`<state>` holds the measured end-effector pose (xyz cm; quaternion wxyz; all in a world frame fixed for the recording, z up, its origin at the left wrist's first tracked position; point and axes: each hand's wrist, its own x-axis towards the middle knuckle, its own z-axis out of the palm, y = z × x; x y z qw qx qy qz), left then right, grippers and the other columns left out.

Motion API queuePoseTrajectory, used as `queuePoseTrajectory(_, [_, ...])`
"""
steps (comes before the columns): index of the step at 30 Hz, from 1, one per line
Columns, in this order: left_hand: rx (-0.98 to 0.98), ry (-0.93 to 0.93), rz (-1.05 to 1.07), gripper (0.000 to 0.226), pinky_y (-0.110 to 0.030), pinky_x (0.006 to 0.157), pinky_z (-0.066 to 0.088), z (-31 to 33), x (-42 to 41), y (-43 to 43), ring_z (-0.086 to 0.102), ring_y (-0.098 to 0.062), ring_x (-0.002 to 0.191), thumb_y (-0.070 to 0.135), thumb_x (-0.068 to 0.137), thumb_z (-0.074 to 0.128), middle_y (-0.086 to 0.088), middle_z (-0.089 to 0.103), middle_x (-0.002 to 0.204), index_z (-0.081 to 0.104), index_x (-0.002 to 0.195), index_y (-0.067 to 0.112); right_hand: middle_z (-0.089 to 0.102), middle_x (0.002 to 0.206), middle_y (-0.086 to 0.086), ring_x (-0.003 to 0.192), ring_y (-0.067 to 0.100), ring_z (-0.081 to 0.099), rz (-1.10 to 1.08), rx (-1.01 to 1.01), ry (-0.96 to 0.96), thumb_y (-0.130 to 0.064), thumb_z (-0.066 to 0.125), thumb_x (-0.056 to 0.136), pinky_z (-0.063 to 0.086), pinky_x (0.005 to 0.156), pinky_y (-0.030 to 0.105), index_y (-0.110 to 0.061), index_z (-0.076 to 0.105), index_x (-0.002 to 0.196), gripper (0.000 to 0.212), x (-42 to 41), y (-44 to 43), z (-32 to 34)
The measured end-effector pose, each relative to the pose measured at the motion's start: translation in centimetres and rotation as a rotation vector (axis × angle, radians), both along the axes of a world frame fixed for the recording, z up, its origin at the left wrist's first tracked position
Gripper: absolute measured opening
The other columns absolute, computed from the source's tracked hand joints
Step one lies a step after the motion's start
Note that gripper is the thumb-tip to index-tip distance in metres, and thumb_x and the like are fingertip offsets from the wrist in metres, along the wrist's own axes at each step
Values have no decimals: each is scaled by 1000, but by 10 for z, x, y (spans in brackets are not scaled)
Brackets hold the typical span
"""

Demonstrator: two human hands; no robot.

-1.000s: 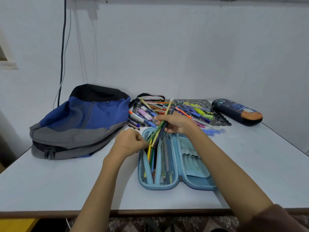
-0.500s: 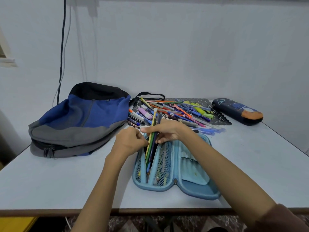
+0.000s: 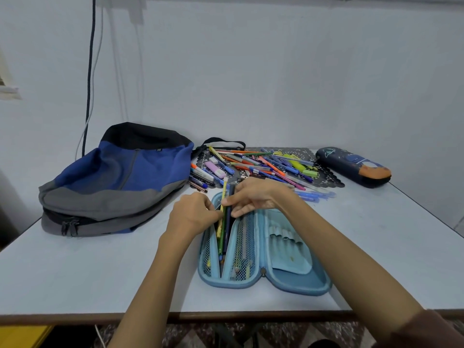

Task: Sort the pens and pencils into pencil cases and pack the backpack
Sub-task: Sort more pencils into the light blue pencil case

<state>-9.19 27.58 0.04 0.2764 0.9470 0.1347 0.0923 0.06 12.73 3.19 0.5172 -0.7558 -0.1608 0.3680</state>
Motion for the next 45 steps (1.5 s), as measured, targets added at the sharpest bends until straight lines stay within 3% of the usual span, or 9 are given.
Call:
queuePoseTrajectory(6, [13,-1,11,15,-32,74,53,-3,1,1,66,-21,80,39,74,68,1,70,81,64,72,25,67,76,22,57,25,69,-45,-58,-100,4,71,81,61,61,30,1,50,88,22,-9,2,7])
queuePoseTrajectory(10, [32,-11,15,17,-30,71,49,-4,1,0,62,-21,85,39,76,70,1,68,84,66,78,23,61,77,21,47,23,62,-128,-90,-296,-13,73,85,53,45,26,4,53,93,27,1,4,6])
queuePoseTrajectory(13, [42,-11,14,18,-30,69,48,-3,2,-1,62,-20,85,39,77,69,1,67,85,67,80,22,57,85,14,51,21,52,-191,-214,-564,-25,65,92,42,42,27,-1,54,110,32,12,9,-3])
queuePoseTrajectory(17, [48,-13,21,16,-28,67,44,-4,1,-1,61,-20,86,38,76,68,2,67,85,67,79,23,56,113,13,62,22,51,-155,-308,-610,-30,65,90,41,48,29,-9,33,144,66,23,20,-10])
queuePoseTrajectory(22, [42,-12,16,15,-28,65,42,-4,1,0,61,-20,85,39,76,68,2,67,85,66,77,24,50,77,6,58,19,44,-67,-421,-575,-30,70,86,34,51,29,-8,51,119,44,30,26,-4])
queuePoseTrajectory(25, [31,3,9,16,-29,68,48,-3,0,0,63,-20,83,39,76,69,2,68,84,66,77,24,45,78,-1,56,17,40,-58,-409,-531,-27,75,83,31,49,28,-10,54,115,42,29,27,0])
queuePoseTrajectory(32, [-5,29,-17,19,-37,79,56,1,-2,2,68,-23,77,39,75,71,-1,71,82,66,71,22,58,83,6,49,16,43,-189,-133,-390,-11,76,81,32,43,25,-9,49,98,32,32,16,-3])
queuePoseTrajectory(36, [-52,14,-33,19,-33,77,56,2,-4,3,70,-18,68,36,79,69,-1,73,78,67,76,18,64,65,8,40,16,46,-359,122,-283,0,62,90,36,35,22,-6,45,102,22,33,11,-4])
queuePoseTrajectory(45, [-16,-3,-21,21,-36,76,57,5,-4,5,69,-17,69,33,80,66,-2,72,68,69,69,15,61,72,16,39,19,53,-585,345,-435,1,52,94,46,37,26,-7,45,106,16,26,22,-15])
